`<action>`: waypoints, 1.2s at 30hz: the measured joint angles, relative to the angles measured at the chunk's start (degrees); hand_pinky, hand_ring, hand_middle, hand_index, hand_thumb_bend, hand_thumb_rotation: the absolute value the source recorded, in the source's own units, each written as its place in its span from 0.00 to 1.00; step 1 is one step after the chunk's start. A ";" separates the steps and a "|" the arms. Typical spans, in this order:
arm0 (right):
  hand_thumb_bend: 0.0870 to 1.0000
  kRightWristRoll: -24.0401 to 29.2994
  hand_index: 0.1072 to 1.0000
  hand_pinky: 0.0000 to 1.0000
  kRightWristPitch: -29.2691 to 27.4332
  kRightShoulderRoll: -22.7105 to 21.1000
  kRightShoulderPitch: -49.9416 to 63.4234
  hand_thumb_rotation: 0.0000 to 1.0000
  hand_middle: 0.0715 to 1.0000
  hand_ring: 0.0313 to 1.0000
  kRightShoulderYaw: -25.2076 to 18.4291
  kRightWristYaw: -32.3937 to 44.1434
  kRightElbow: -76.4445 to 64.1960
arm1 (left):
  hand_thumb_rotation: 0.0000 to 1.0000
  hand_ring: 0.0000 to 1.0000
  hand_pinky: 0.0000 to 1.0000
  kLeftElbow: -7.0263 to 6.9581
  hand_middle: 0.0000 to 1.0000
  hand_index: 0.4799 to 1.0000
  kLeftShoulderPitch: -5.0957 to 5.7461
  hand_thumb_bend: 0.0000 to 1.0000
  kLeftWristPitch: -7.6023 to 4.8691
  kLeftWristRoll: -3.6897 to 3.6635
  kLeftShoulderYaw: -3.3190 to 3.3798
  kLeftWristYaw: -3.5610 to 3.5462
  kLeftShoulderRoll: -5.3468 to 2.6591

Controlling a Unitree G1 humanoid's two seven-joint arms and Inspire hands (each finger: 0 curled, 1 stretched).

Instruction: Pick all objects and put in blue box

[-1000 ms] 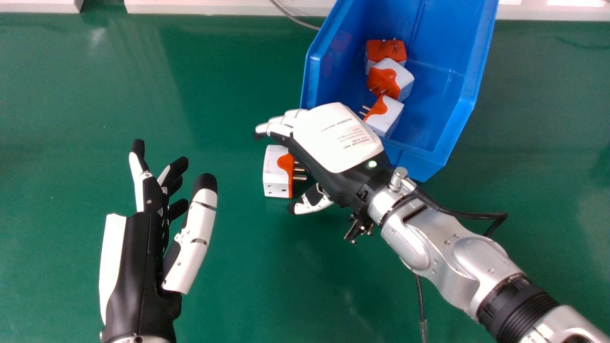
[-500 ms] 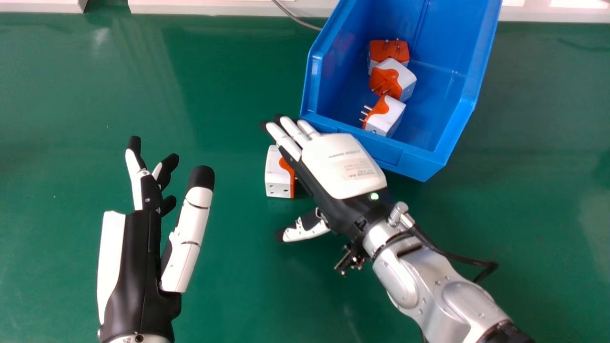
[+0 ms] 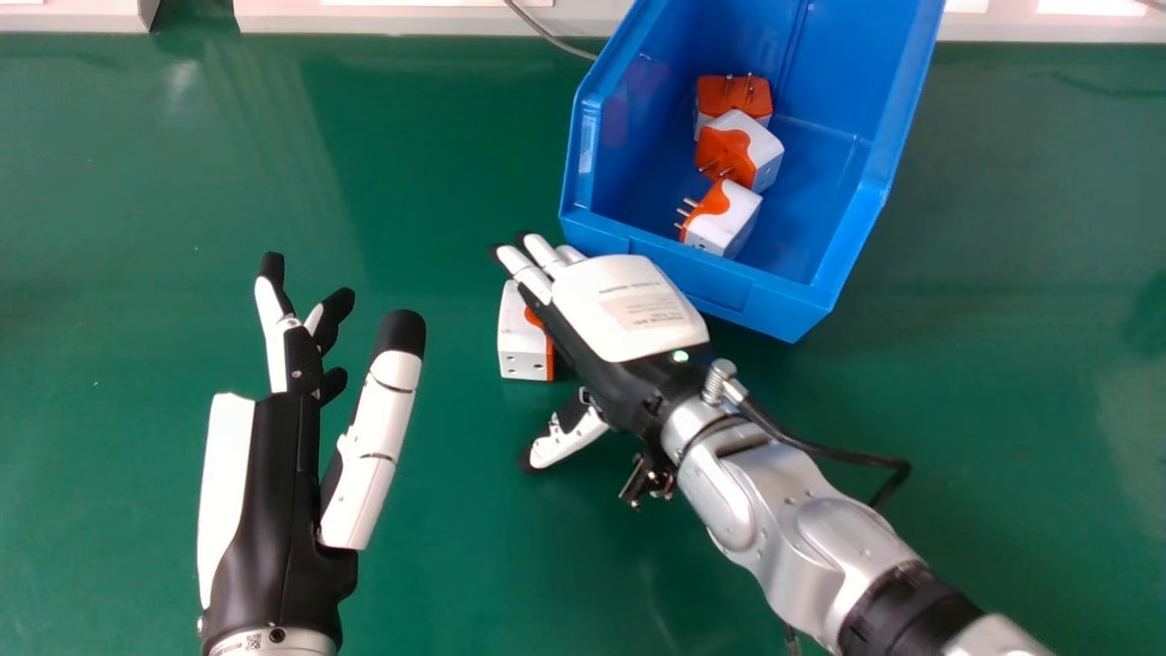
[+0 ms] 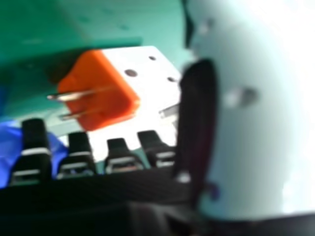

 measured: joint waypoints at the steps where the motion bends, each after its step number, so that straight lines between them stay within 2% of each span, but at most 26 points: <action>1: 0.54 -0.05 0.88 0.81 -0.02 0.20 -0.85 0.18 0.95 0.91 0.45 0.12 0.84 | 1.00 0.95 0.90 0.00 0.94 0.88 -0.04 0.65 0.00 0.00 -0.11 0.00 -0.16; 8: 0.54 -0.01 0.87 0.81 -0.28 1.92 -5.51 0.16 0.94 0.90 1.85 0.20 6.91 | 1.00 0.95 0.90 -0.03 0.94 0.88 0.16 0.65 0.49 0.35 -1.06 0.13 -0.88; 9: 0.53 -0.01 0.86 0.80 -0.31 2.06 -5.83 0.13 0.93 0.90 1.94 0.18 7.37 | 1.00 0.95 0.90 -0.04 0.94 0.88 0.23 0.66 0.50 0.36 -1.12 0.13 -0.90; 10: 0.50 0.00 0.86 0.80 -0.58 2.31 -6.40 0.07 0.92 0.90 2.07 0.06 8.24 | 1.00 0.95 0.90 -0.22 0.94 0.88 0.52 0.66 0.51 0.39 -1.12 0.19 -0.94; 13: 0.49 0.03 0.85 0.79 -1.21 2.93 -7.99 0.02 0.91 0.89 2.49 -0.24 10.58 | 1.00 0.95 0.90 -0.60 0.94 0.88 1.35 0.66 0.51 0.40 -1.41 0.21 -1.00; 17: 0.50 0.12 0.84 0.78 -1.51 4.37 -9.77 0.05 0.90 0.88 3.11 -0.48 12.76 | 1.00 0.95 0.90 -0.85 0.94 0.88 1.89 0.66 0.51 0.37 -1.55 0.21 -1.21; 18: 0.51 0.09 0.82 0.74 -1.50 4.61 -10.09 0.05 0.87 0.84 3.24 -0.47 13.12 | 1.00 0.95 0.90 -1.03 0.94 0.88 2.12 0.66 0.51 0.35 -1.60 0.21 -1.29; 20: 0.51 0.45 0.81 0.72 -1.50 4.99 -10.68 0.04 0.86 0.82 3.13 -0.46 14.19 | 1.00 0.95 0.90 -1.52 0.94 0.88 2.63 0.66 0.51 0.36 -1.62 0.22 -1.33; 22: 0.50 1.27 0.67 0.54 -1.49 5.33 -11.10 0.03 0.67 0.60 2.68 -0.41 15.15 | 1.00 0.95 0.90 -1.84 0.94 0.88 2.68 0.66 0.51 0.40 -1.84 0.22 -1.33; 23: 0.49 1.92 0.58 0.39 -1.47 5.35 -11.11 0.02 0.58 0.42 2.46 -0.40 15.34 | 1.00 0.95 0.90 -2.01 0.94 0.88 2.72 0.66 0.51 0.41 -1.98 0.22 -1.34; 24: 0.49 2.63 0.52 0.28 -1.45 5.37 -11.10 0.01 0.53 0.31 2.11 -0.32 15.52 | 1.00 0.95 0.90 -2.13 0.94 0.88 2.75 0.66 0.51 0.44 -2.02 0.22 -1.33; 26: 0.48 4.64 0.46 0.15 -1.67 5.36 -10.85 0.00 0.47 0.17 0.79 0.37 15.58 | 1.00 0.95 0.90 -2.44 0.94 0.88 2.88 0.66 0.54 0.48 -2.09 0.21 -1.32; 27: 0.48 5.15 0.46 0.15 -1.79 5.32 -10.64 0.00 0.47 0.17 0.21 0.55 15.54 | 1.00 0.95 0.90 -2.61 0.94 0.88 3.00 0.66 0.55 0.50 -2.09 0.21 -1.32; 28: 0.48 6.29 0.43 0.10 -2.27 5.19 -10.33 0.00 0.45 0.12 -0.44 0.91 15.44 | 1.00 0.95 0.90 -2.78 0.94 0.88 3.09 0.66 0.59 0.51 -2.09 0.19 -1.32; 31: 0.48 7.70 0.43 0.08 -3.59 4.72 -9.74 0.00 0.44 0.10 -1.39 1.22 15.32 | 1.00 0.95 0.90 -3.11 0.94 0.88 3.25 0.66 0.68 0.51 -2.05 0.12 -1.28; 35: 0.48 7.60 0.42 0.08 -2.58 4.46 -10.02 0.00 0.44 0.11 -1.50 1.17 14.27 | 1.00 0.95 0.90 -3.30 0.94 0.88 3.13 0.66 0.96 0.52 -2.07 -0.24 -1.24; 36: 0.48 7.61 0.44 0.11 -2.28 4.31 -10.06 0.00 0.43 0.15 -1.58 1.18 13.97 | 1.00 0.95 0.90 -3.32 0.94 0.88 3.07 0.66 1.06 0.52 -2.06 -0.35 -1.23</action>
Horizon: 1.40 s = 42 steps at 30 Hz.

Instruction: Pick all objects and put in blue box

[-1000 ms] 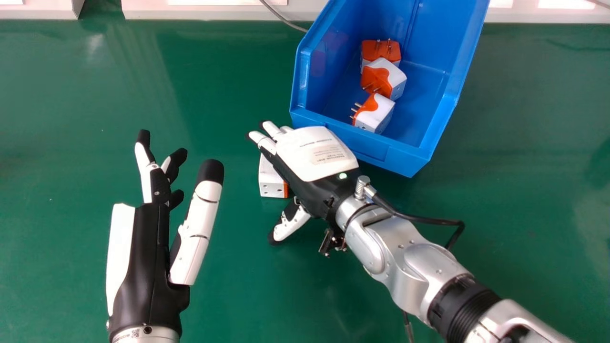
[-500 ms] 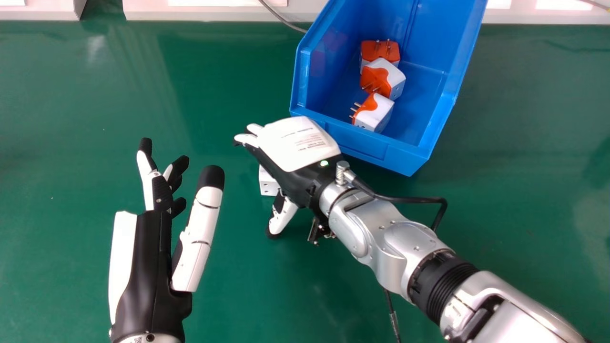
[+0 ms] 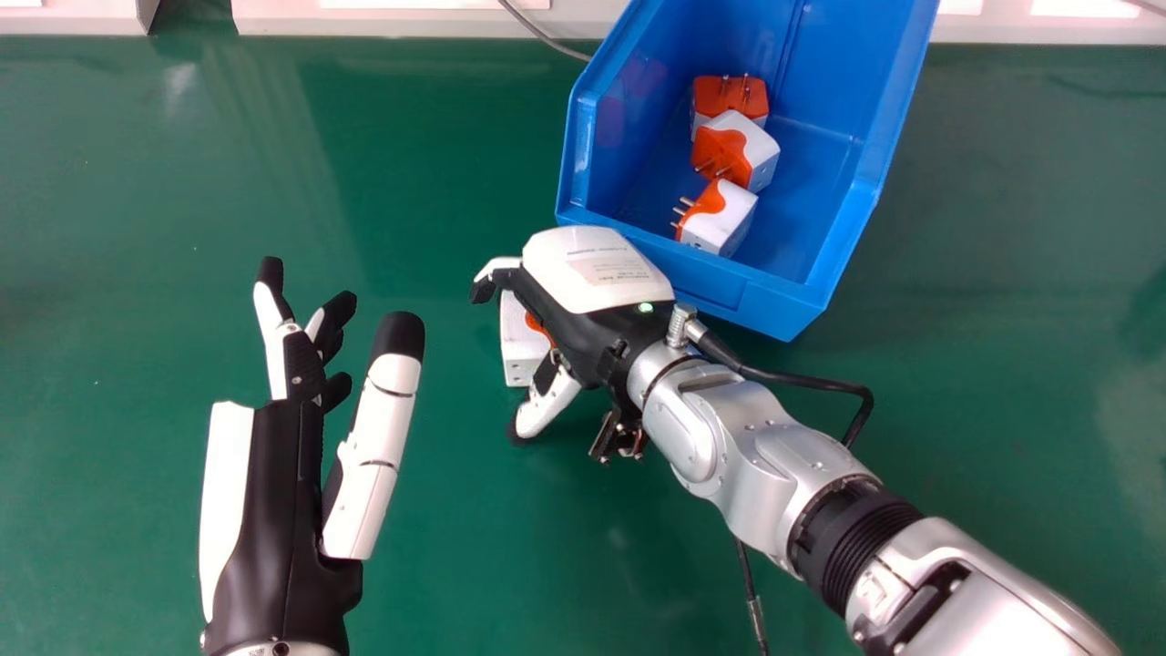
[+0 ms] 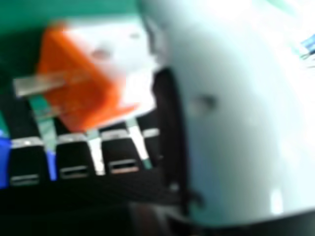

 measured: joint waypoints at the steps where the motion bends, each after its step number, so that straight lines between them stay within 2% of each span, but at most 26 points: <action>1: 0.47 0.00 0.45 0.14 0.16 -0.12 -0.10 0.00 0.42 0.19 -0.06 0.09 -0.19 | 1.00 0.95 0.90 0.00 0.94 0.88 -0.04 0.67 0.16 0.00 0.04 -0.10 0.01; 3: 0.47 0.06 0.46 0.18 0.64 -0.27 -0.15 0.00 0.41 0.26 -0.28 0.67 -0.47 | 1.00 0.95 0.90 -0.02 0.94 0.88 -0.04 0.67 0.46 0.03 0.11 -0.27 0.04; 14: 0.46 1.32 0.48 0.18 1.28 -0.95 1.16 0.00 0.40 0.31 -0.84 1.59 -2.73 | 1.00 0.94 0.89 -0.38 0.94 0.88 -0.12 0.69 0.81 0.03 0.21 -0.59 0.36; 18: 0.46 1.31 0.47 0.22 2.27 -1.30 2.33 0.00 0.41 0.32 -0.87 1.67 -4.62 | 1.00 0.94 0.89 -0.40 0.94 0.88 -0.12 0.69 0.97 0.01 0.21 -0.70 0.39; 22: 0.46 1.41 0.48 0.20 3.16 -2.26 4.97 0.00 0.40 0.32 -1.19 1.96 -8.83 | 1.00 0.94 0.88 -0.49 0.94 0.88 -0.14 0.69 1.29 -0.04 0.22 -0.85 0.41; 25: 0.46 1.67 0.46 0.17 3.69 -3.44 9.13 0.00 0.42 0.33 -1.68 2.29 -14.82 | 1.00 0.94 0.88 -0.52 0.94 0.88 -0.30 0.69 1.63 -0.11 0.44 -1.20 0.43; 28: 0.46 2.02 0.45 0.16 4.33 -4.89 14.28 0.00 0.43 0.34 -2.24 3.53 -22.34 | 1.00 0.94 0.88 -0.54 0.94 0.88 -0.43 0.69 1.74 -0.21 1.08 -1.32 0.43; 31: 0.46 2.01 0.44 0.13 5.61 -6.49 19.02 0.00 0.45 0.35 -2.79 5.47 -31.12 | 1.00 0.94 0.88 -0.42 0.94 0.88 -0.86 0.69 1.75 -0.28 1.22 -1.65 0.43; 33: 0.47 1.96 0.43 0.10 6.49 -7.49 22.29 0.00 0.44 0.20 -3.23 6.84 -38.19 | 1.00 0.94 0.88 -0.39 0.94 0.88 -1.05 0.68 1.82 -0.28 1.36 -1.68 0.43; 34: 0.47 1.91 0.43 0.10 6.82 -8.13 23.97 0.00 0.44 0.20 -3.42 7.63 -42.14 | 1.00 0.94 0.88 -0.38 0.94 0.88 -1.09 0.68 1.91 -0.28 1.45 -1.69 0.42; 36: 0.47 1.78 0.42 0.08 7.42 -9.14 26.19 0.00 0.41 0.14 -4.05 8.86 -48.41 | 1.00 0.94 0.88 -0.35 0.94 0.88 -1.40 0.68 2.05 -0.34 1.78 -1.76 0.43; 39: 0.46 1.14 0.43 0.08 7.70 -10.76 27.43 0.00 0.38 0.13 -5.43 10.51 -55.75 | 1.00 0.94 0.88 -0.32 0.94 0.88 -2.21 0.68 2.09 -0.69 2.38 -1.78 0.45; 42: 0.46 0.79 0.42 0.07 8.65 -12.01 27.28 0.00 0.35 0.10 -7.39 11.74 -59.92 | 1.00 0.94 0.88 0.07 0.94 0.88 -2.96 0.68 2.14 -0.83 2.51 -1.81 0.44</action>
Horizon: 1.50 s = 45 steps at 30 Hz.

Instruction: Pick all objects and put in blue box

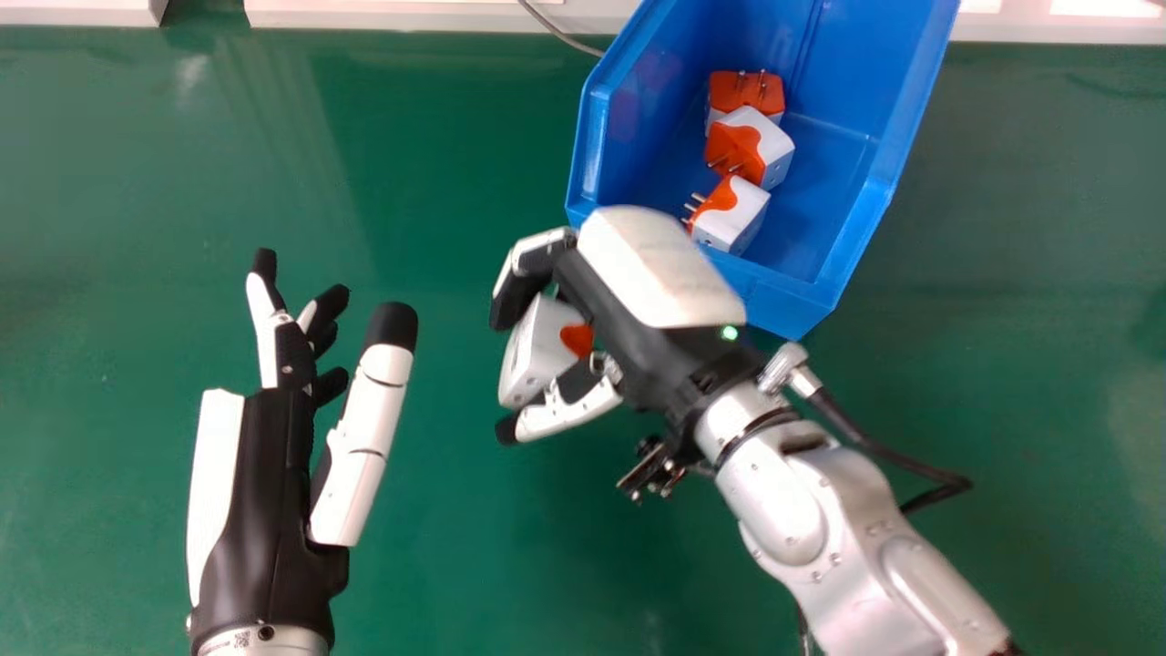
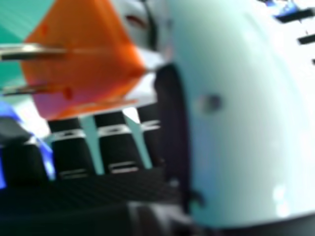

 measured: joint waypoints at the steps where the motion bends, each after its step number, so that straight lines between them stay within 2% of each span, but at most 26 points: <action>1: 0.46 -0.08 0.42 0.07 0.04 -0.38 -0.17 0.00 0.35 0.10 -0.55 0.17 -0.40 | 1.00 0.94 0.88 0.17 0.94 0.88 -0.28 0.68 0.06 -0.07 0.13 -0.01 0.01; 3: 0.46 -0.54 0.42 0.07 0.15 -1.02 -0.86 0.00 0.35 0.10 -1.75 0.30 -0.49 | 1.00 0.94 0.88 0.51 0.94 0.88 -0.85 0.68 0.17 -0.42 0.52 -0.05 0.00; 5: 0.45 -1.50 0.42 0.07 0.22 -1.47 -2.23 0.05 0.30 0.10 -2.43 0.32 -0.34 | 1.00 0.94 0.88 0.88 0.94 0.88 -1.36 0.68 0.22 -0.86 0.92 -0.06 0.01; 6: 0.45 -1.81 0.42 0.07 0.19 -1.58 -3.36 0.05 0.30 0.10 -2.94 0.28 -0.03 | 1.00 0.94 0.88 1.12 0.94 0.88 -1.64 0.68 0.22 -1.14 0.97 -0.06 0.02; 8: 0.44 -2.20 0.42 0.10 0.11 -2.01 -5.99 0.10 0.26 0.14 -3.91 0.05 0.97 | 1.00 0.94 0.89 1.61 0.94 0.88 -1.92 0.68 0.21 -1.25 1.04 -0.06 0.03; 10: 0.44 -2.81 0.41 0.11 0.05 -2.52 -8.89 0.12 0.21 0.13 -4.69 -0.04 2.56 | 1.00 0.94 0.89 2.21 0.94 0.88 -2.14 0.68 0.20 -1.60 1.10 -0.06 0.04; 12: 0.44 -3.54 0.41 0.11 -0.05 -2.93 -11.80 0.13 0.20 0.13 -5.64 -0.11 4.33 | 1.00 0.94 0.89 2.54 0.94 0.88 -2.52 0.68 0.18 -1.93 1.17 -0.06 0.09; 17: 0.44 -4.26 0.41 0.12 0.00 -3.77 -17.73 0.14 0.25 0.17 -6.13 -0.18 10.45 | 1.00 0.94 0.89 2.77 0.94 0.88 -2.91 0.66 0.14 -2.51 1.70 -0.04 0.17; 20: 0.44 -4.42 0.42 0.14 -0.08 -4.20 -22.21 0.14 0.31 0.21 -6.38 -1.12 16.09 | 1.00 0.94 0.89 2.95 0.94 0.88 -3.04 0.64 0.13 -3.22 1.98 -0.04 0.21; 23: 0.44 -4.50 0.42 0.15 -1.28 -4.34 -25.90 0.14 0.32 0.22 -6.25 -3.41 22.42 | 1.00 0.94 0.89 3.04 0.94 0.88 -3.11 0.63 0.13 -3.36 2.04 -0.03 0.33; 27: 0.44 -6.01 0.42 0.12 -2.57 -4.48 -30.61 0.13 0.28 0.18 -5.38 -6.89 32.14 | 1.00 0.94 0.89 3.07 0.94 0.88 -3.10 0.62 0.10 -3.41 2.06 -0.02 0.49; 32: 0.44 -6.46 0.42 0.14 -3.09 -4.65 -34.72 0.13 0.31 0.21 -4.04 -9.76 41.23 | 1.00 0.94 0.89 3.06 0.94 0.88 -2.83 0.62 0.07 -3.42 2.04 0.03 0.52; 35: 0.44 -6.42 0.42 0.22 -2.70 -4.39 -36.66 0.13 0.38 0.30 -3.14 -11.28 47.57 | 1.00 0.94 0.89 3.04 0.94 0.88 -2.76 0.63 0.05 -3.41 2.01 0.03 0.53; 39: 0.44 -6.28 0.42 0.28 -1.95 -3.12 -38.45 0.13 0.41 0.36 -2.71 -12.98 54.47 | 1.00 0.94 0.89 3.03 0.94 0.88 -2.67 0.64 0.05 -3.41 2.09 0.02 0.60; 44: 0.44 -6.08 0.42 0.25 -1.28 -1.03 -41.19 0.13 0.37 0.31 -1.81 -16.30 61.98 | 1.00 0.94 0.89 2.98 0.94 0.88 -2.55 0.64 0.05 -3.42 2.01 -0.04 0.60; 45: 0.44 -6.05 0.42 0.28 -1.28 -0.51 -41.83 0.13 0.39 0.34 -1.57 -17.02 63.65 | 1.00 0.94 0.89 2.97 0.94 0.88 -2.51 0.63 0.04 -3.44 2.01 -0.06 0.60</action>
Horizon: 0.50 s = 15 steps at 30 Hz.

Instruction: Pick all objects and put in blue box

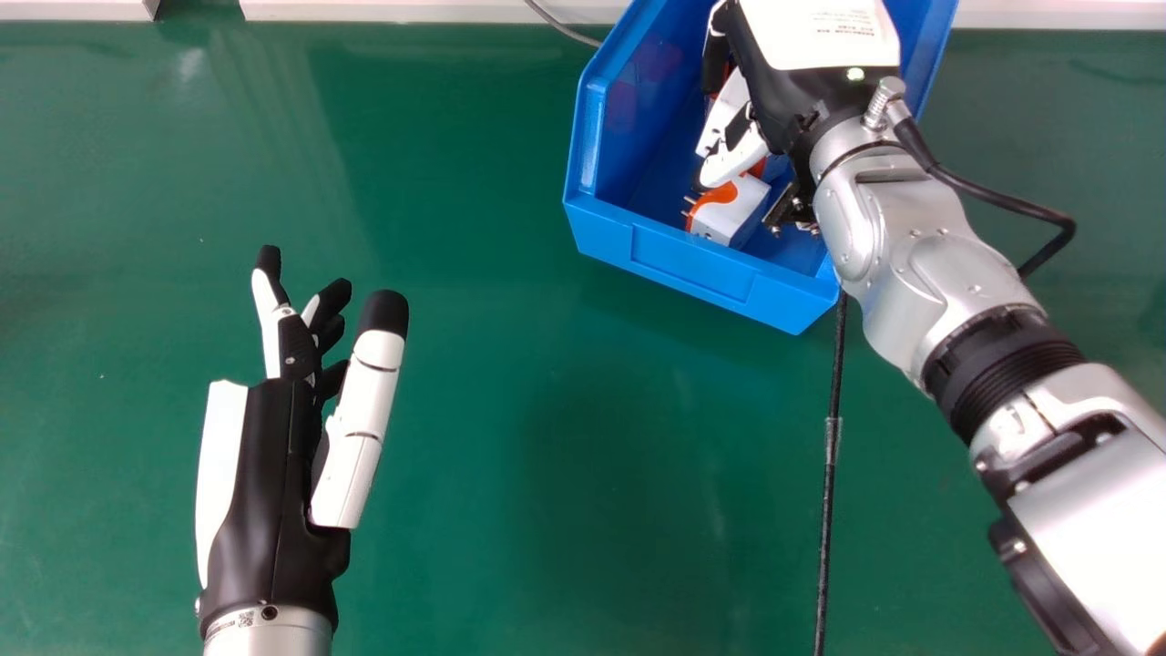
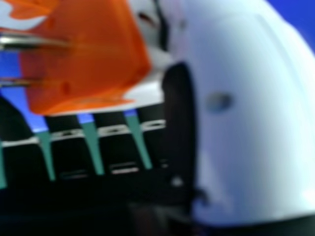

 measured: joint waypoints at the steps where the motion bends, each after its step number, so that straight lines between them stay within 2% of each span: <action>1: 0.44 0.04 0.42 0.30 0.00 0.46 -0.67 0.13 0.40 0.37 0.36 -0.43 1.64 | 1.00 0.94 0.89 0.00 0.94 0.88 0.10 0.63 0.00 -0.01 0.00 -0.01 0.00; 2: 0.44 -0.01 0.42 0.33 0.11 0.62 -0.97 0.14 0.44 0.41 0.66 -0.54 2.41 | 1.00 0.94 0.89 0.00 0.94 0.88 0.14 0.63 0.00 -0.01 -0.01 -0.01 -0.01; 3: 0.45 -0.11 0.47 0.38 0.60 0.90 -1.33 0.22 0.50 0.47 1.04 -0.57 3.18 | 1.00 0.94 0.89 0.00 0.94 0.88 0.19 0.63 0.00 0.00 -0.03 -0.01 -0.02; 4: 0.48 -0.23 0.58 0.48 1.65 1.27 -1.74 0.41 0.63 0.58 1.66 -0.52 3.91 | 1.00 0.94 0.89 0.00 0.94 0.88 0.23 0.62 0.00 0.00 0.01 0.02 -0.02; 5: 0.50 -0.30 0.63 0.52 2.72 1.57 -1.99 0.49 0.68 0.63 2.29 -0.36 4.37 | 1.00 0.94 0.89 0.00 0.94 0.88 0.27 0.62 0.00 0.00 0.00 0.03 -0.04; 6: 0.54 -0.39 0.72 0.60 3.32 1.72 -2.25 0.62 0.78 0.73 2.86 -0.08 4.60 | 1.00 0.94 0.89 0.00 0.94 0.88 0.28 0.62 0.00 0.00 -0.01 0.03 -0.04; 9: 0.61 -0.52 0.85 0.73 5.37 2.02 -3.04 0.80 0.89 0.86 4.72 2.22 4.95 | 1.00 0.94 0.89 -0.01 0.94 0.88 0.32 0.61 0.00 0.04 -0.20 0.07 -0.09; 10: 0.68 -0.60 0.92 0.86 5.96 2.04 -3.12 0.90 0.94 0.93 5.26 2.76 4.94 | 1.00 0.94 0.89 -0.02 0.94 0.88 0.33 0.61 0.00 0.06 -0.37 0.09 -0.09; 11: 0.68 -0.62 0.92 0.86 6.56 2.07 -3.18 0.90 0.94 0.93 5.65 3.19 4.93 | 1.00 0.94 0.89 -0.04 0.94 0.88 0.34 0.61 0.01 0.09 -0.59 0.09 -0.10; 12: 0.72 -0.62 0.96 0.93 6.81 2.07 -3.20 0.95 0.97 0.96 5.90 3.37 4.90 | 1.00 0.94 0.89 -0.05 0.94 0.88 0.35 0.61 0.01 0.10 -0.71 0.10 -0.11; 13: 0.74 -0.64 0.97 0.95 7.12 2.06 -3.23 0.97 0.98 0.98 6.29 3.41 4.84 | 1.00 0.94 0.89 -0.06 0.94 0.88 0.35 0.62 0.01 0.12 -0.85 0.13 -0.10; 15: 0.76 -0.70 0.99 0.98 7.64 2.06 -3.27 0.98 0.99 0.99 6.99 3.40 4.70 | 1.00 0.94 0.89 -0.07 0.94 0.88 0.35 0.62 0.02 0.16 -1.05 0.13 -0.10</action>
